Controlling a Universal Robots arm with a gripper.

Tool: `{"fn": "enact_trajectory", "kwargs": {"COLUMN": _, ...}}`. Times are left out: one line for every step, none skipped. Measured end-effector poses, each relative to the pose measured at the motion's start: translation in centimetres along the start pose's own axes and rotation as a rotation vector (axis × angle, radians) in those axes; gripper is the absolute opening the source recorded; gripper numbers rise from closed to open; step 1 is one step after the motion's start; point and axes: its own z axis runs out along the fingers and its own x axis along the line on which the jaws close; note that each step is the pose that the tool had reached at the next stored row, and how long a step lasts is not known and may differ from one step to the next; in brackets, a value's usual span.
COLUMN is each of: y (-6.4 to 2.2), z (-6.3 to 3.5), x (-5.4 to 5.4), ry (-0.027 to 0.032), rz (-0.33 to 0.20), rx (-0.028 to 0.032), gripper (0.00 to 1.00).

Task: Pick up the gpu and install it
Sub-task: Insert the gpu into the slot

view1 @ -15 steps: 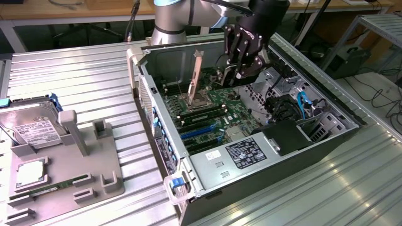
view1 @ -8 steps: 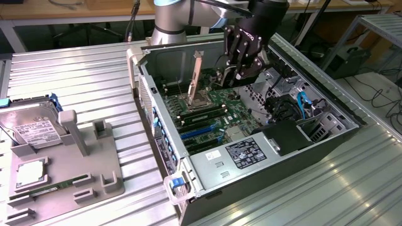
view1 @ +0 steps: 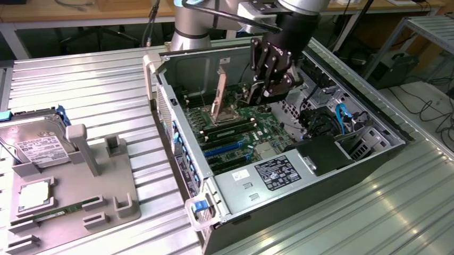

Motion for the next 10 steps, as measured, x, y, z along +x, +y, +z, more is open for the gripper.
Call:
{"fn": "enact_trajectory", "kwargs": {"y": -0.02, "z": 0.38, "x": 0.0, "ry": 0.0001, "rz": 0.0, "rx": -0.0001, "gripper": 0.28}}
{"fn": "enact_trajectory", "kwargs": {"y": -0.04, "z": 0.66, "x": 0.1, "ry": -0.0035, "rz": 0.0, "rx": 0.0, "gripper": 0.28}}
{"fn": "enact_trajectory", "kwargs": {"y": 0.08, "z": 1.55, "x": 0.1, "ry": -0.0034, "rz": -0.003, "rx": 0.0075, "gripper": 0.28}}
{"fn": "enact_trajectory", "kwargs": {"y": 0.58, "z": 2.24, "x": 0.1, "ry": -0.0031, "rz": -0.01, "rx": 0.0271, "gripper": 0.28}}
{"fn": "enact_trajectory", "kwargs": {"y": 1.0, "z": 3.35, "x": 0.5, "ry": -0.0028, "rz": -0.018, "rx": 0.0374, "gripper": 0.28}}
{"fn": "enact_trajectory", "kwargs": {"y": 0.95, "z": 4.64, "x": -0.2, "ry": -0.0033, "rz": -0.009, "rx": 0.0384, "gripper": 0.28}}
{"fn": "enact_trajectory", "kwargs": {"y": 0.94, "z": 4.83, "x": -0.4, "ry": -0.0032, "rz": -0.008, "rx": 0.0384, "gripper": 0.28}}
{"fn": "enact_trajectory", "kwargs": {"y": 0.97, "z": 5.01, "x": -0.5, "ry": -0.0036, "rz": -0.008, "rx": 0.0385, "gripper": 0.28}}
{"fn": "enact_trajectory", "kwargs": {"y": 1.02, "z": 5.19, "x": -0.5, "ry": -0.0034, "rz": -0.008, "rx": 0.0384, "gripper": 0.28}}
{"fn": "enact_trajectory", "kwargs": {"y": 1.13, "z": 5.38, "x": -0.5, "ry": -0.0024, "rz": -0.008, "rx": 0.0382, "gripper": 0.28}}
